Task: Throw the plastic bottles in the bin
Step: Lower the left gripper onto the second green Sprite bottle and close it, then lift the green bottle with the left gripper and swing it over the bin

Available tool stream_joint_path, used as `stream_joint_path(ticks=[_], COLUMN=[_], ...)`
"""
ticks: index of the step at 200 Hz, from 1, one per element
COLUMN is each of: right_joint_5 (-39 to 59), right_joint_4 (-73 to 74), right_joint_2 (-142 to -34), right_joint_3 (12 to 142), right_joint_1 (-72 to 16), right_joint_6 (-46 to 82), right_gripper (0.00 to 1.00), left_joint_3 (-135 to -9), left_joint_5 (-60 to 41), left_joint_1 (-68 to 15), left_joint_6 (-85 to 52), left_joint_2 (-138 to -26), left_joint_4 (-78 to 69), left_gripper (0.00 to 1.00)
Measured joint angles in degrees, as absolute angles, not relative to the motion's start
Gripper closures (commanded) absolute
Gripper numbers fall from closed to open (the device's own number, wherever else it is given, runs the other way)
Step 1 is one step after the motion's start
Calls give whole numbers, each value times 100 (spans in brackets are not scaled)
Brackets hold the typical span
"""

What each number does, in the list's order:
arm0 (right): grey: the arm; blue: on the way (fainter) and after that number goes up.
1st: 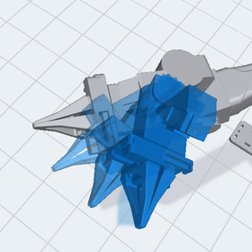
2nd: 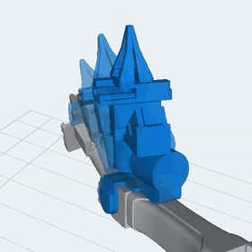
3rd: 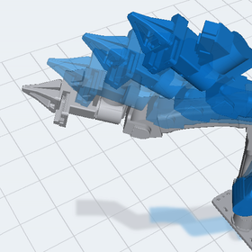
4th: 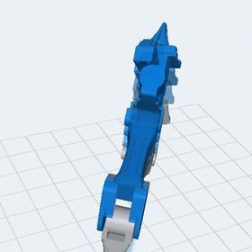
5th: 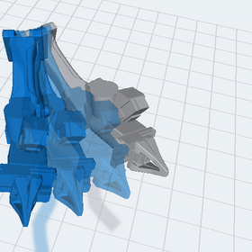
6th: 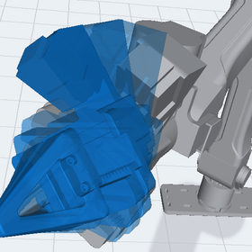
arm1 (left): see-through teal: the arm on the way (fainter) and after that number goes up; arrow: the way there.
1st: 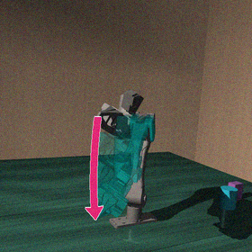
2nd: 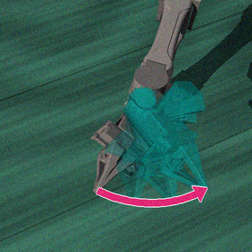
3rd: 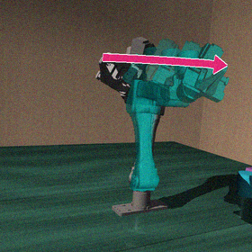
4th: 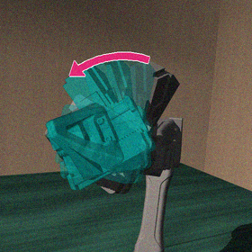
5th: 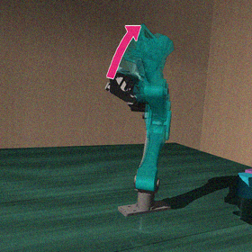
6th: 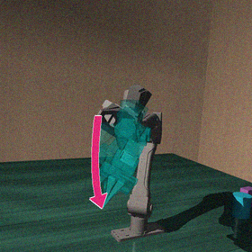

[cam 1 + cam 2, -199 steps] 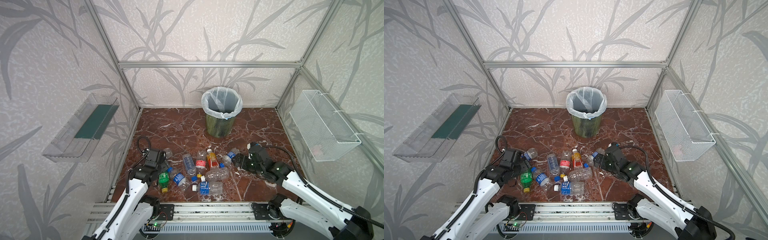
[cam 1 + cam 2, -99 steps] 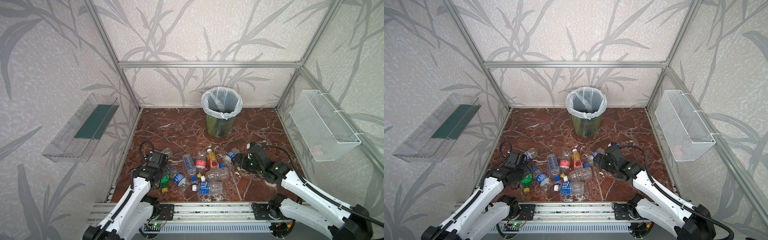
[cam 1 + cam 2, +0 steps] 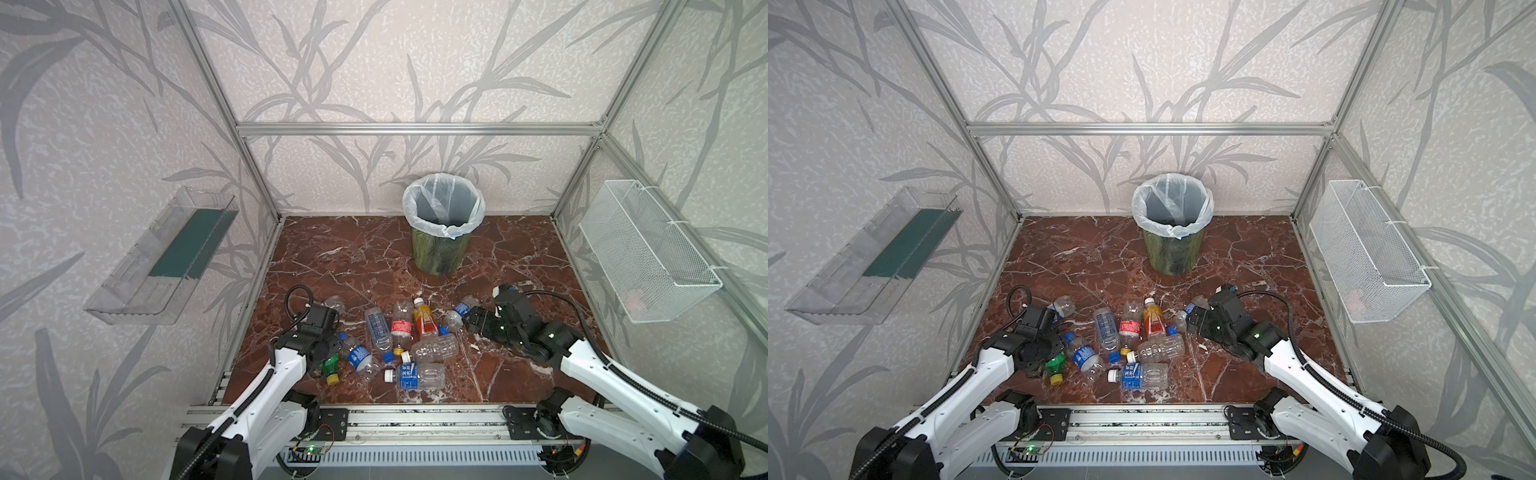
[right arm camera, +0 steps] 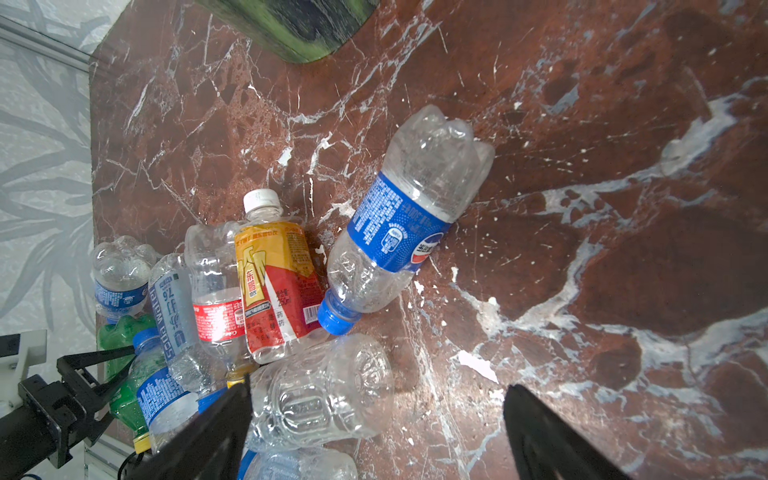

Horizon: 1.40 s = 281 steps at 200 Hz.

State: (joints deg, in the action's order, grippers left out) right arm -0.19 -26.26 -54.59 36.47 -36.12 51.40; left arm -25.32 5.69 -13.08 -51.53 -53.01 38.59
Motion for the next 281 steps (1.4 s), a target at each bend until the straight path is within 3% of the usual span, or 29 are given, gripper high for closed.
stream_joint_path(ticks=[51,99,197,281], right_joint_5=[-60,-104,-148,-215], right_joint_4=[-2582,-2545,-2458,-2427], right_joint_2=[-5520,-5520,-5428,-5205], right_joint_3=[3647,3645,3461,3284], right_joint_1=[-3612,-3612,-3612,-3612], right_joint_6=[5137,5135,5135,5140], right_gripper=[6,6,6,6], left_joint_3=[-2534,-2716,-3105,-2700], left_joint_5=[517,298,-279,-1253], left_joint_1=[-1308,-1308,-1319,-1444], left_joint_6=[-5129,-5214,-5065,-4775], left_joint_2=[-5162,-4665,-4115,-3529], left_joint_4=[3918,4248,4464,3118], left_gripper=[43,47,46,46])
